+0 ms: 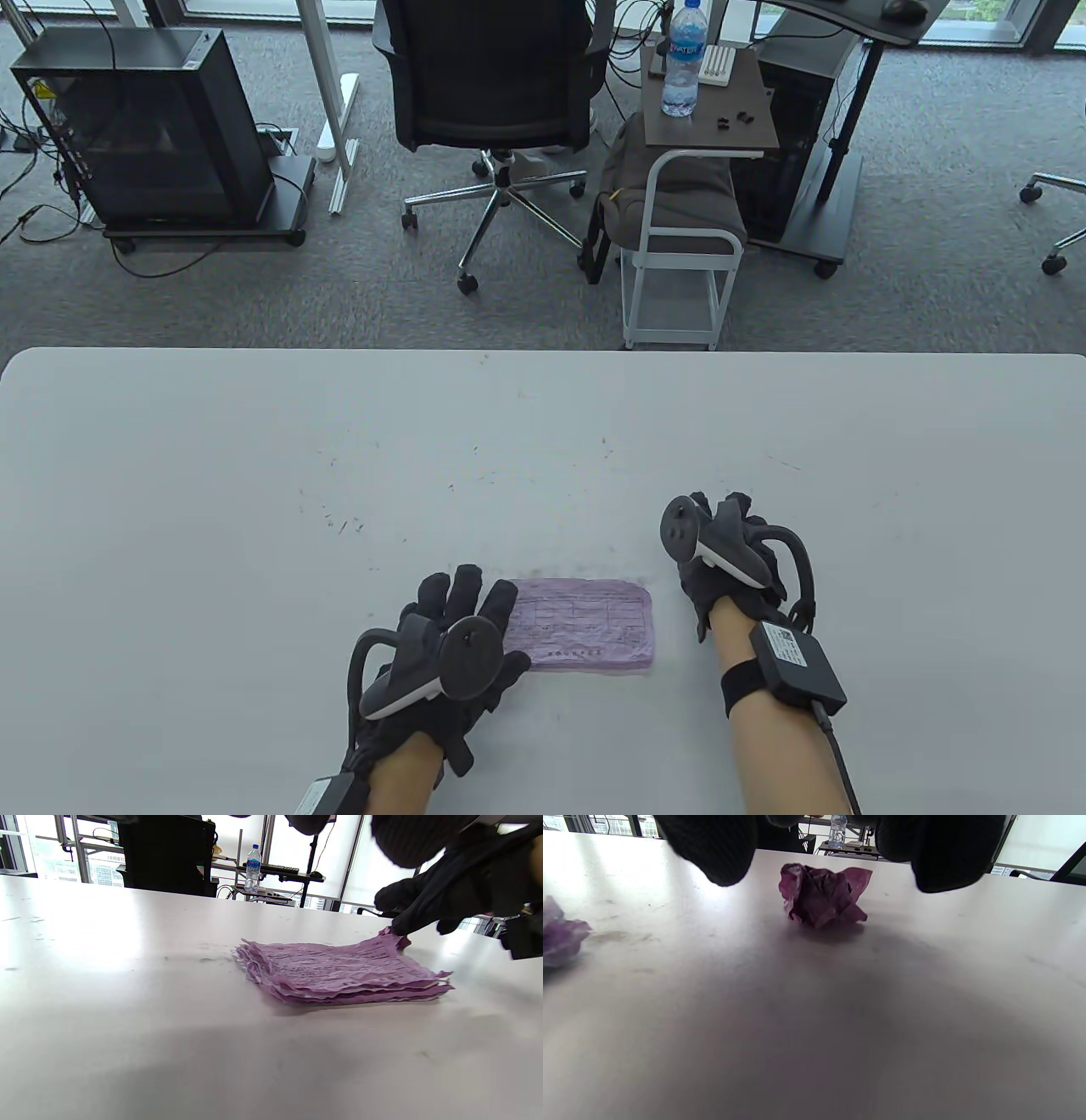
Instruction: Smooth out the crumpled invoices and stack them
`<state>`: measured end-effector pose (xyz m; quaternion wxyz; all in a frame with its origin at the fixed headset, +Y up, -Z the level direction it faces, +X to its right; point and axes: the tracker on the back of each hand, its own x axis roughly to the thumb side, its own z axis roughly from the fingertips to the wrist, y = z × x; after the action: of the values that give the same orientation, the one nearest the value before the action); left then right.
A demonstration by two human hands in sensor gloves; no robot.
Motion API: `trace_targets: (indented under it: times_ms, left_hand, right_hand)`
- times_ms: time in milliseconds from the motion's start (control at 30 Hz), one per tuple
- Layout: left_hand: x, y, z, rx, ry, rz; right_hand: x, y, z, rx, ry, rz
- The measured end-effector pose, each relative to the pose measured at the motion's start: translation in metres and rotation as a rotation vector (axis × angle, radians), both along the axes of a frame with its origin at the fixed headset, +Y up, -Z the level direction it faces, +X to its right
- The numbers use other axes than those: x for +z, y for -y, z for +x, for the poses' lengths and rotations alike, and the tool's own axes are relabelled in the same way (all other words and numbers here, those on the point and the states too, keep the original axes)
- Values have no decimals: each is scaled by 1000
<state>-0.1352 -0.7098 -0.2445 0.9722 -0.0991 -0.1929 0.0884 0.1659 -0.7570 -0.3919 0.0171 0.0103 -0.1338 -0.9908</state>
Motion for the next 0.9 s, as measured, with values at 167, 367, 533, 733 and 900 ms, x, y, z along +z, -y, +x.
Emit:
trace_targets:
  times_ms: [167,367,533,733,900]
  left_hand:
    - [31,0,-3,-9,2,25]
    - [29,5,-14,86,-53,16]
    - [28,8,-17,125,-27,17]
    - [30,6,-13,197,24,-2]
    - [32,2,-7,268,81,-11]
  right_hand:
    - [-3,24,5,-71,63,-32]
    - [6,17,-2,92,-5,101]
    - [23,-9,7,-46,20,177]
    - [77,-58,-4,-290,-71,352]
    - [131,-88,-23,-568,-167,394]
